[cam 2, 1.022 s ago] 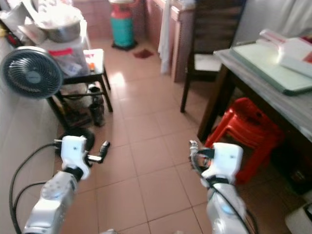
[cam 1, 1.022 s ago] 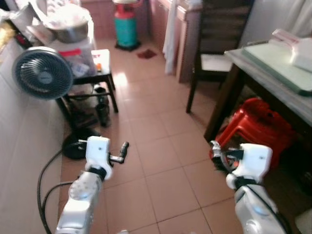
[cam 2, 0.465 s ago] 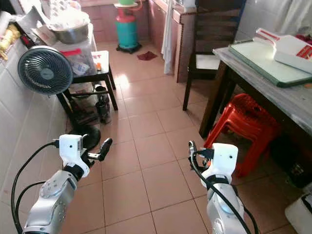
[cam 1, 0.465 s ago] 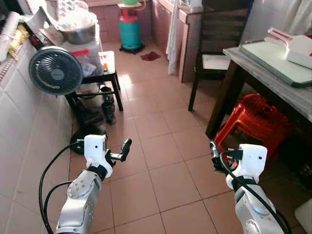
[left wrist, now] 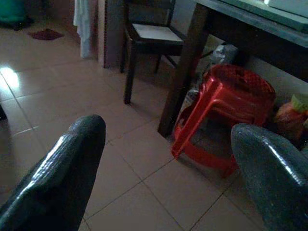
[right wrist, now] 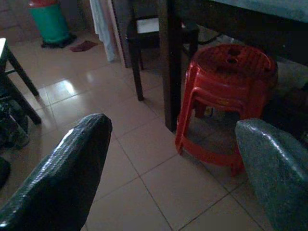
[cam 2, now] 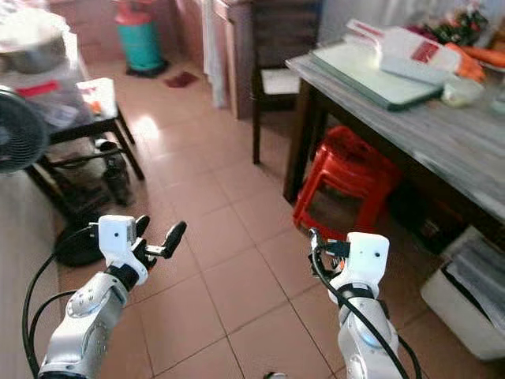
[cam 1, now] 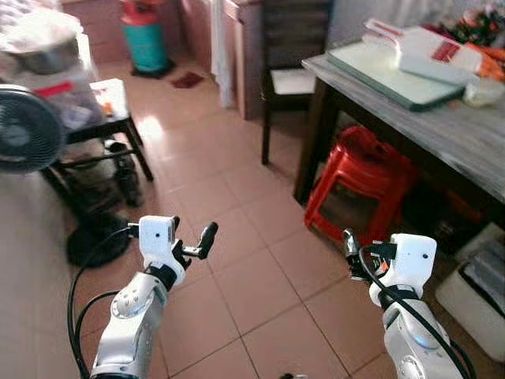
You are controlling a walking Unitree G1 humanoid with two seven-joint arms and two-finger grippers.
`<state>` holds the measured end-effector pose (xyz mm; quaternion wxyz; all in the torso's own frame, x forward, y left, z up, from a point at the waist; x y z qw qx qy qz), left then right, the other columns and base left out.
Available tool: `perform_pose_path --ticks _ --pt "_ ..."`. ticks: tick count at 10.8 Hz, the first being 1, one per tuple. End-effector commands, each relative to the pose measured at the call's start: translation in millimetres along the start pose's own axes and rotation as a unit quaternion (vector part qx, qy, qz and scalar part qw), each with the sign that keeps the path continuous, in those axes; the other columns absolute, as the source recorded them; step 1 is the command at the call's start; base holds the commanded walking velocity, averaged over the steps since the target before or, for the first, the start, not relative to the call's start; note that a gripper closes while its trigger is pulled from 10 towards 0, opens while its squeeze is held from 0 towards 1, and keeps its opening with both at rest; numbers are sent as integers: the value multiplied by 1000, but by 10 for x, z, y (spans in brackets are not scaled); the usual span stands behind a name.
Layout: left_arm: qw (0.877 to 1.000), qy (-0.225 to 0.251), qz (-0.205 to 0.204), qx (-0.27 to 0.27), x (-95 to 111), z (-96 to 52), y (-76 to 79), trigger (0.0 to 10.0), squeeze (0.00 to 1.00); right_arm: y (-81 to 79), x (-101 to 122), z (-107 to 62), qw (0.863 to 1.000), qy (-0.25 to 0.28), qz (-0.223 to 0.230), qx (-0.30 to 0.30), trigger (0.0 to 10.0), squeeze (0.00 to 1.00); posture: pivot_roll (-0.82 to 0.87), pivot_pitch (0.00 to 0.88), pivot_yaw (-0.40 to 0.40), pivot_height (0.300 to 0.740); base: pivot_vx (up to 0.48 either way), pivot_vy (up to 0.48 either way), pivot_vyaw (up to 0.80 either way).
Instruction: Setting the table
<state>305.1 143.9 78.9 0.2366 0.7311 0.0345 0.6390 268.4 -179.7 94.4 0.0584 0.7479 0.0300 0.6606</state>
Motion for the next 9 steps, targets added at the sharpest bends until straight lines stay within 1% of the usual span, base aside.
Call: perform_pose_path --ticks 1,2,3,9 --pt "1000 4 1 7 25 -12 -38 10000 0 -1 34 -3 1000 3 0 1 10000 0 11 83 24 740 0 0 -500" --pt "1000 4 1 6 23 -12 -34 10000 0 0 38 -4 1000 4 -1 2 10000 0 10 82 23 740 0 0 -438" --pt "1000 4 1 3 18 -12 -30 10000 0 -1 40 -2 1000 4 -2 3 10000 0 10 83 23 740 281 0 -475" --pt "1000 4 -1 0 9 -5 -16 10000 0 0 35 -1 1000 3 -5 4 10000 0 6 84 21 740 317 0 -800"
Point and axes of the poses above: a point about 5 cm out from each wrist's last joint towards the gripper, its own z axis pointing out of the wrist towards the gripper, its own x axis along the axis of the wrist's last joint, y = z × x, the point moved 3 cm from there along z, pointing out of the wrist towards the gripper, and after that the axes turned 12 degrees about -z, right-handed, at the moved point
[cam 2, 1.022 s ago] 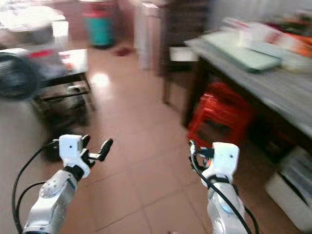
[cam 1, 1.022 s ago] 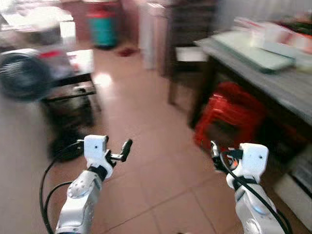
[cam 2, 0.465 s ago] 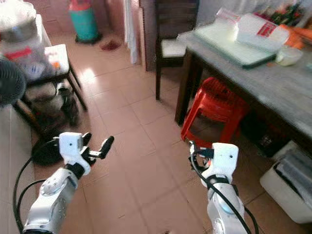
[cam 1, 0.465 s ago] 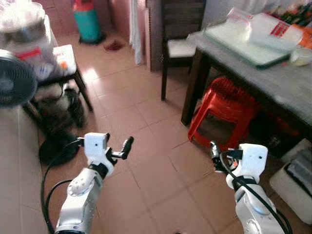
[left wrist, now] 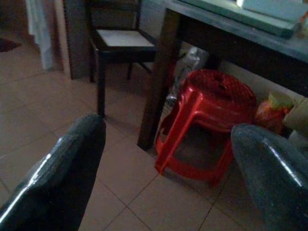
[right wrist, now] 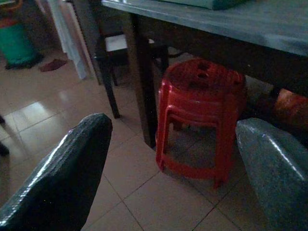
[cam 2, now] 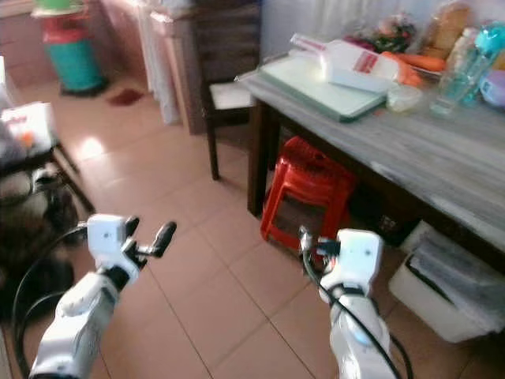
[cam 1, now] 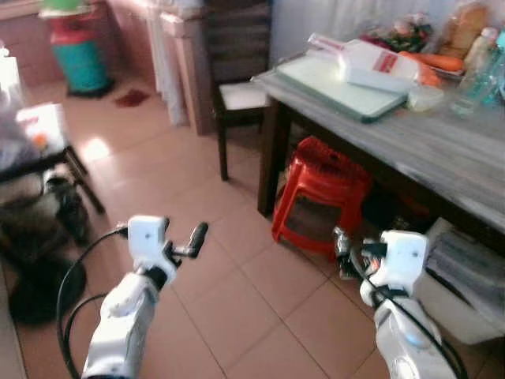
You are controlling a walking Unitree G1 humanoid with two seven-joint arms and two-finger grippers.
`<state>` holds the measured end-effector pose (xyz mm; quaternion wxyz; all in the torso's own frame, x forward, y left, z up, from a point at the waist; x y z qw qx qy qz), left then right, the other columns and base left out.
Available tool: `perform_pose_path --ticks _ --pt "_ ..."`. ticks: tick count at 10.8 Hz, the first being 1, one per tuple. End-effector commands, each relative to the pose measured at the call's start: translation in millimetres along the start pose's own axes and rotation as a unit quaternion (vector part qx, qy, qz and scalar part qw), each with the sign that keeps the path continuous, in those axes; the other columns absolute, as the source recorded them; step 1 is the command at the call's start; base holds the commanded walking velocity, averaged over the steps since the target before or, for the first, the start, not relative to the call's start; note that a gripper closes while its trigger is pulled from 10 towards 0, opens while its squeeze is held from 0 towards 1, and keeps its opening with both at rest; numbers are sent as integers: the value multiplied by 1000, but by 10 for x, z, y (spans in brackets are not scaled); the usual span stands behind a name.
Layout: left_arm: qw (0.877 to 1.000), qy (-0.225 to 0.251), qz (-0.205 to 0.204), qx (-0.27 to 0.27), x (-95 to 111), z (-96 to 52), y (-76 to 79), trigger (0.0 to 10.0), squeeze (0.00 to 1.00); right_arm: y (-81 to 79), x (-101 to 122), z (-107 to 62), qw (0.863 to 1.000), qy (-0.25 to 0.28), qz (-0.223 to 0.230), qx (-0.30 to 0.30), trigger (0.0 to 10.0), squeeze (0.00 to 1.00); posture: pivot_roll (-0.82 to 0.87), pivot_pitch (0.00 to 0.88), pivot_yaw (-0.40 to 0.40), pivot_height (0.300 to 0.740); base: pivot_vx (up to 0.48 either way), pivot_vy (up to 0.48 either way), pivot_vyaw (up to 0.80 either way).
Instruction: Setting the table
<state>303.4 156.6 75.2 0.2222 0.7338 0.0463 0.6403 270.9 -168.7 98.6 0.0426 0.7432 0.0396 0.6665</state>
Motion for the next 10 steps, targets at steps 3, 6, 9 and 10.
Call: perform_pose_path --ticks 3,6,9,10 --pt "1000 3 -1 -24 2 43 138 10000 0 102 -27 -21 1000 -7 -8 -13 10000 0 6 84 21 740 322 0 -800" --pt "1000 -2 0 -26 -20 35 137 10000 0 90 -38 -25 1000 -9 -9 -12 10000 0 8 83 22 740 314 0 -800" --pt "1000 5 4 -26 10 38 146 10000 0 81 20 -7 1000 0 -9 -10 10000 0 14 81 21 740 183 0 -800" --pt "999 25 16 -33 107 59 191 10000 0 35 149 -6 999 22 -24 1 10000 0 13 81 21 740 0 0 -625"
Point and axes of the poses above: a point about 5 cm out from each wrist's last joint towards the gripper, its own z axis pointing out of the wrist towards the gripper, its own x axis along the axis of the wrist's last joint, y = z × x, the point moved 3 cm from there along z, pointing out of the wrist towards the gripper, and after that the axes turned 12 degrees about -z, right-handed, at the moved point
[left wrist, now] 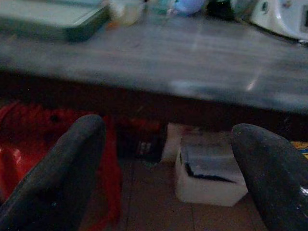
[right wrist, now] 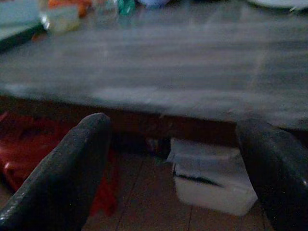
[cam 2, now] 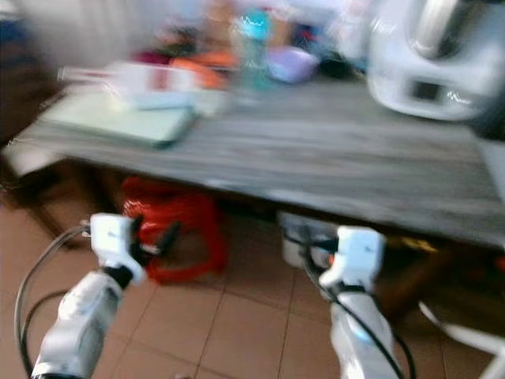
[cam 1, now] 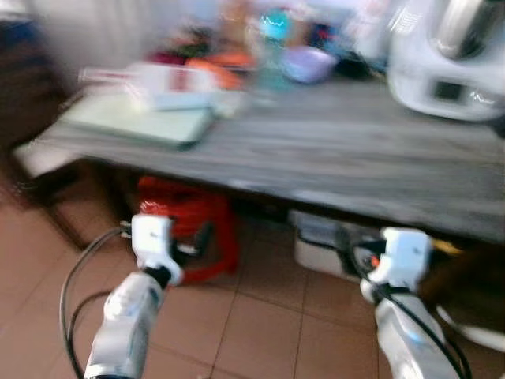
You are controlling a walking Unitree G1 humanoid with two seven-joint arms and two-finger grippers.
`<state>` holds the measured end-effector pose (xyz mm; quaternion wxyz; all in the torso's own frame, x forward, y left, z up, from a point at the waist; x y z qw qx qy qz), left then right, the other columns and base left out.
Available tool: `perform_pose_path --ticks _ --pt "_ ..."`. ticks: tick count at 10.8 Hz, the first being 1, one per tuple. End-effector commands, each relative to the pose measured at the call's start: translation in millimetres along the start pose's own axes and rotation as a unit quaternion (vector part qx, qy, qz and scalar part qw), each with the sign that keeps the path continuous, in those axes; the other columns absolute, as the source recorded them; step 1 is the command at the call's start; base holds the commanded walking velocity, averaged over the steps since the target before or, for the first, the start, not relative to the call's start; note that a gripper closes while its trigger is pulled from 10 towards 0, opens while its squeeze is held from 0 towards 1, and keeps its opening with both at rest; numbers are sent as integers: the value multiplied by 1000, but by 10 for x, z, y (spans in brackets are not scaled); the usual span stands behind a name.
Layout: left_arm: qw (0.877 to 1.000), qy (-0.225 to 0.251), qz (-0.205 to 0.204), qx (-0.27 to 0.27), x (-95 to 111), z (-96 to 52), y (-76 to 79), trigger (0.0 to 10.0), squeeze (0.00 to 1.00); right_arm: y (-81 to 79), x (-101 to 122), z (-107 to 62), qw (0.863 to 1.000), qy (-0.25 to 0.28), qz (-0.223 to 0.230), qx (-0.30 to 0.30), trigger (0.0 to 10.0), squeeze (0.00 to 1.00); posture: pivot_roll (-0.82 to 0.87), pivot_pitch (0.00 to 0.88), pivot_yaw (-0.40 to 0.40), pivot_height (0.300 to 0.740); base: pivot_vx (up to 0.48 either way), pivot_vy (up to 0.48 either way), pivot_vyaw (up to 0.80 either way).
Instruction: Setting the table
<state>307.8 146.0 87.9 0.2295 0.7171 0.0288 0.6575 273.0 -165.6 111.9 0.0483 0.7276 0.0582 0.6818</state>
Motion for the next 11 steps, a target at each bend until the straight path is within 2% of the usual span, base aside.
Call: perform_pose_path --ticks 1,2,4,5,6,7,8,9,10,11 --pt "1000 15 14 -4 64 37 76 10000 0 49 38 -15 1000 6 -12 -9 10000 0 8 85 22 740 0 0 0" --pt "999 30 35 9 117 67 91 10000 0 80 88 -35 1000 19 -13 -17 10000 0 6 88 23 740 0 0 0" --pt "996 80 35 19 314 55 123 10000 0 162 127 -70 998 32 -26 -41 10000 0 0 92 27 740 0 0 0" --pt "995 91 42 27 369 20 98 10000 0 214 148 -109 996 55 -35 -57 10000 0 0 94 28 740 0 0 0" --pt "993 93 59 43 348 -38 29 10000 0 246 155 -155 996 60 -29 -66 10000 0 2 98 30 740 0 0 0" --pt "992 90 74 55 281 -124 -42 10000 0 239 192 -208 994 72 -50 -60 10000 0 -1 100 31 740 0 0 0" --pt "991 86 77 64 227 -188 -92 10000 0 251 237 -256 993 85 -60 -63 10000 0 -1 102 34 740 0 0 0" --pt "992 72 58 84 114 -331 -183 10000 0 313 255 -401 991 92 -61 -71 10000 0 -1 102 34 740 0 0 0" --pt "992 72 66 78 105 -370 -168 10000 0 365 228 -474 989 87 -80 -86 10000 0 -9 106 32 740 0 0 0" --pt "991 78 63 87 101 -390 -179 10000 0 407 158 -518 989 83 -75 -93 10000 0 -5 101 32 740 0 0 0"
Point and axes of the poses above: a point about 5 cm out from each wrist's last joint towards the gripper, its own z axis pointing out of the wrist towards the gripper, its own x axis along the axis of the wrist's last joint, y = z × x, the point moved 3 cm from there along z, pointing out of the wrist towards the gripper, and after that the axes turned 12 degrees about -z, right-handed, at the moved point
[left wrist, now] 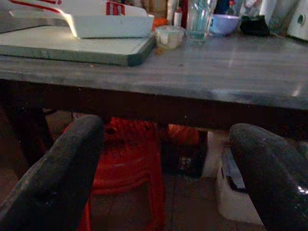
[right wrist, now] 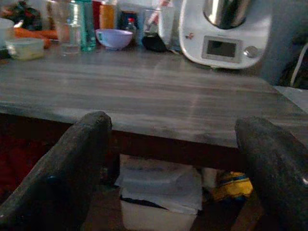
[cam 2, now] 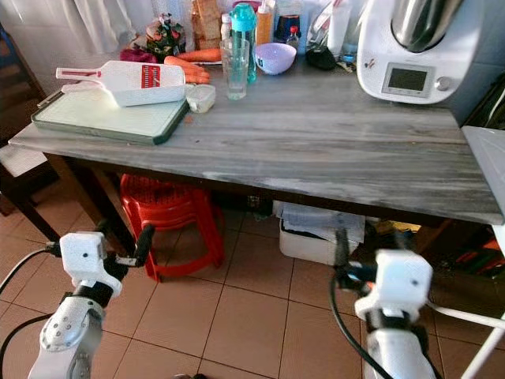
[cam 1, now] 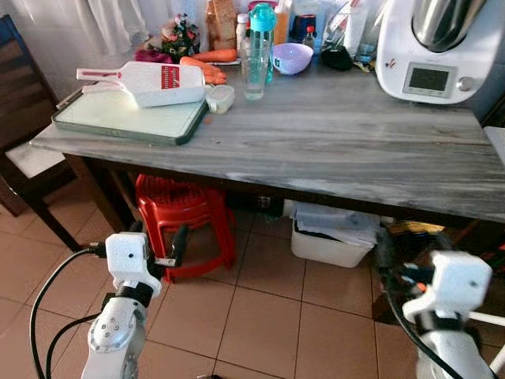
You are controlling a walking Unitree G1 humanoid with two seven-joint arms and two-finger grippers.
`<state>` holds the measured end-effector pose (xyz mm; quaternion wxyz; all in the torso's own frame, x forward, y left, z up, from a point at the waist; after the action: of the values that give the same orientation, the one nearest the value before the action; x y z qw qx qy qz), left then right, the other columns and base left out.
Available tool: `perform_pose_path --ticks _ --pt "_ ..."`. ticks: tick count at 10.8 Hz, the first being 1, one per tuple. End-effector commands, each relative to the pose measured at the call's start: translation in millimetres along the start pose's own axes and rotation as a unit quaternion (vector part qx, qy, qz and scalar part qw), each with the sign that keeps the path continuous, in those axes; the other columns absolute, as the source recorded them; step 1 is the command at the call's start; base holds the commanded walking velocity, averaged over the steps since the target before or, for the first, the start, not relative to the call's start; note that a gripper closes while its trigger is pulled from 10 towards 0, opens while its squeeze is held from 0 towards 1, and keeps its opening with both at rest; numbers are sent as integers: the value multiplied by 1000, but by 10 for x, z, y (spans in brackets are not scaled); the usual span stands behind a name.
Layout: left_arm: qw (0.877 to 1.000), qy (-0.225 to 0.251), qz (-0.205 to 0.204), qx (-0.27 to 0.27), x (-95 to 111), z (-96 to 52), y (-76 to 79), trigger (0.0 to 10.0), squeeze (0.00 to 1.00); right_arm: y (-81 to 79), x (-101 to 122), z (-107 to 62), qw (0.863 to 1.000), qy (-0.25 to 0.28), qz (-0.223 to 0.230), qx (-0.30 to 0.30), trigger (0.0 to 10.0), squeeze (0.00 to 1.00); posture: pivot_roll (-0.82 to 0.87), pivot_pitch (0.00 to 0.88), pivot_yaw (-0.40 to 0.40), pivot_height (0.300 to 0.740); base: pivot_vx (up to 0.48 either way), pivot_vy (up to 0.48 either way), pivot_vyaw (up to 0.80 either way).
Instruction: Setting the table
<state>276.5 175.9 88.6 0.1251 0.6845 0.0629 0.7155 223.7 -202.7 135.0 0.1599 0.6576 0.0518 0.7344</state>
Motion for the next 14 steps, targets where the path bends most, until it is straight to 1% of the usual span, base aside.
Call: perform_pose_path --ticks 1,2,3,4,5,8,9,10,11,14 --pt "1000 6 4 0 24 4 -6 10000 0 43 -14 9 1000 0 -5 -15 10000 0 -5 100 32 740 0 0 0" --pt "1000 -1 12 7 3 14 -6 10000 0 -17 -105 28 999 -38 5 -6 10000 0 -1 93 31 740 0 0 0" --pt "1000 -5 23 14 -12 23 -7 10000 0 -44 -123 37 999 -43 -3 -5 10000 0 0 92 31 740 0 0 0" --pt "999 -15 29 13 -44 38 6 10000 0 -81 -89 57 999 -34 0 0 10000 0 0 90 30 740 0 0 0" --pt "999 -21 35 18 -69 50 2 10000 0 -85 -92 88 999 -34 7 0 10000 0 -2 84 26 740 0 0 0" --pt "999 -22 35 19 -73 128 47 10000 0 -65 -117 167 999 -38 5 -1 10000 0 0 76 22 740 0 0 0" --pt "999 -22 36 19 -76 130 46 10000 0 -69 -124 172 999 -38 5 -1 10000 0 5 72 23 740 0 0 0" --pt "999 -22 36 17 -71 152 50 10000 0 -68 -143 184 999 -42 15 -3 10000 0 6 72 24 740 0 0 0" --pt "999 -21 34 18 -53 188 49 10000 0 -62 -150 193 999 -43 16 -6 10000 0 6 72 26 740 0 0 0" --pt "999 -20 34 17 -41 216 60 10000 0 -49 -177 193 998 -50 24 -13 10000 0 3 76 30 740 -274 0 0"
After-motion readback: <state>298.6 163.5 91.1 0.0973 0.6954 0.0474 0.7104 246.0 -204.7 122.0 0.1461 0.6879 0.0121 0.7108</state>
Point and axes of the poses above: a point about 5 cm out from each wrist's last joint towards the gripper, its own z axis pointing out of the wrist towards the gripper, its own x axis along the axis of the wrist's last joint, y = z × x, the point moved 3 cm from there along z, pointing out of the wrist towards the gripper, and after that the axes turned 12 degrees about -z, right-handed, at the moved point
